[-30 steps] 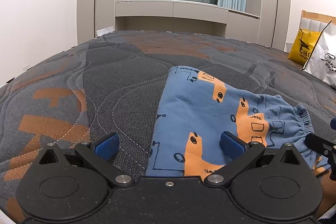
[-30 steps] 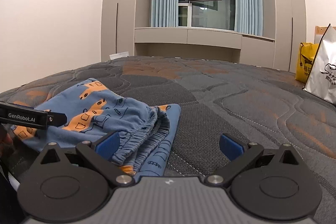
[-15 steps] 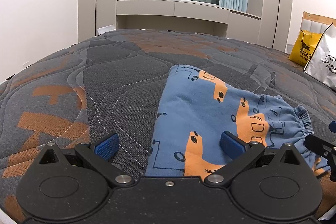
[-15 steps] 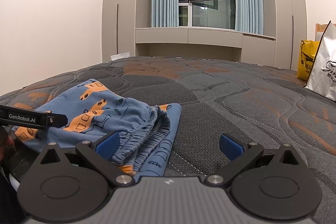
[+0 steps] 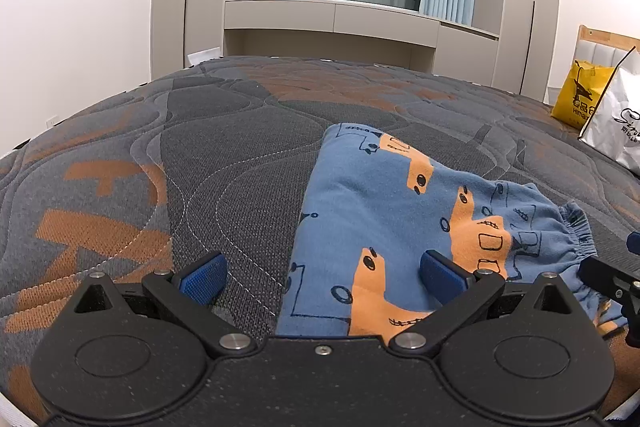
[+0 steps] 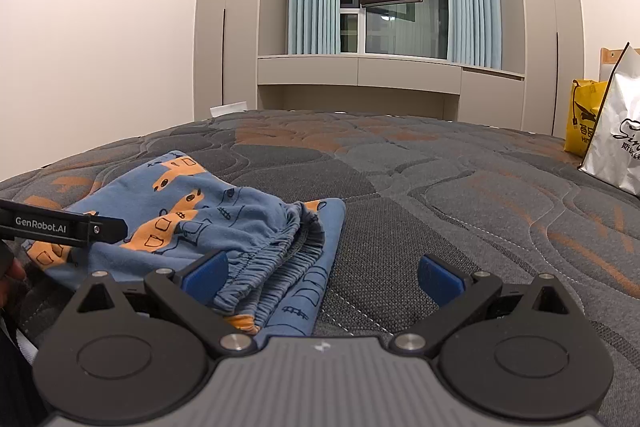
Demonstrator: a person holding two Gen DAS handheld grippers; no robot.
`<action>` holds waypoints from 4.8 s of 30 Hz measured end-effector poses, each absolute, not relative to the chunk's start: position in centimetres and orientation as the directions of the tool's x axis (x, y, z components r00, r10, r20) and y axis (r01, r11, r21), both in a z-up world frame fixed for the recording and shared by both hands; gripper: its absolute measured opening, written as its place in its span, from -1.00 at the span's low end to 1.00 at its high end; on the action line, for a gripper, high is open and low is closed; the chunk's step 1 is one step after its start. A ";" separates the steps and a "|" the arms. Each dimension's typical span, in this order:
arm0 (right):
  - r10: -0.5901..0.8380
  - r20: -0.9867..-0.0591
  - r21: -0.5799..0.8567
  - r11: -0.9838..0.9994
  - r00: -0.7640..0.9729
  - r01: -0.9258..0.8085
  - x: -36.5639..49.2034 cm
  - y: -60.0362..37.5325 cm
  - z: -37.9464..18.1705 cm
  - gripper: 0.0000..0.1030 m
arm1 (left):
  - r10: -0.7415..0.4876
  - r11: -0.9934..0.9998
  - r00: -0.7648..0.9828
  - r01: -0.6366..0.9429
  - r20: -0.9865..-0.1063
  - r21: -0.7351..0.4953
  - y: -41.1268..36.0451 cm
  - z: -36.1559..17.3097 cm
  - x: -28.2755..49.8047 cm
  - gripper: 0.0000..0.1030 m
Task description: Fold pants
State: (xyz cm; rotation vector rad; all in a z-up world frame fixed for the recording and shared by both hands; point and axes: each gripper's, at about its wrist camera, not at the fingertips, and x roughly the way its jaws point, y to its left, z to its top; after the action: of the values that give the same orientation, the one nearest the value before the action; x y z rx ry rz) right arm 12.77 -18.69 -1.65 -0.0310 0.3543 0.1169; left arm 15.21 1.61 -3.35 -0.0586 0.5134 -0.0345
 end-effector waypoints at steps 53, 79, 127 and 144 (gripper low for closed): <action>0.488 -0.453 0.447 0.848 0.746 -0.284 22.0 -22.2 -0.8 0.96 | -0.192 0.968 0.827 0.071 -0.528 -0.241 3.2 -2.2 14.5 0.99; 0.491 -0.421 0.518 0.820 0.763 -0.243 21.4 -23.5 -1.6 -0.28 | -0.151 0.966 0.839 0.012 -0.523 -0.259 3.8 -1.6 14.3 0.94; 0.413 -0.415 0.366 0.891 0.811 -0.267 19.4 -21.4 1.2 -0.62 | -0.212 0.948 0.847 0.057 -0.488 -0.313 3.3 0.2 13.9 -0.61; 0.406 -0.379 0.316 0.901 0.832 -0.296 18.6 -21.4 3.4 -0.64 | -0.233 0.952 0.868 0.112 -0.438 -0.284 2.2 2.3 14.7 -0.65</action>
State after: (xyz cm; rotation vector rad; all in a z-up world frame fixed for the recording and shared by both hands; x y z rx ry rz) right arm 18.56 -21.37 3.39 0.2504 0.4550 0.3758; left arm 14.67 2.16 2.28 -0.2550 0.4872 -0.1822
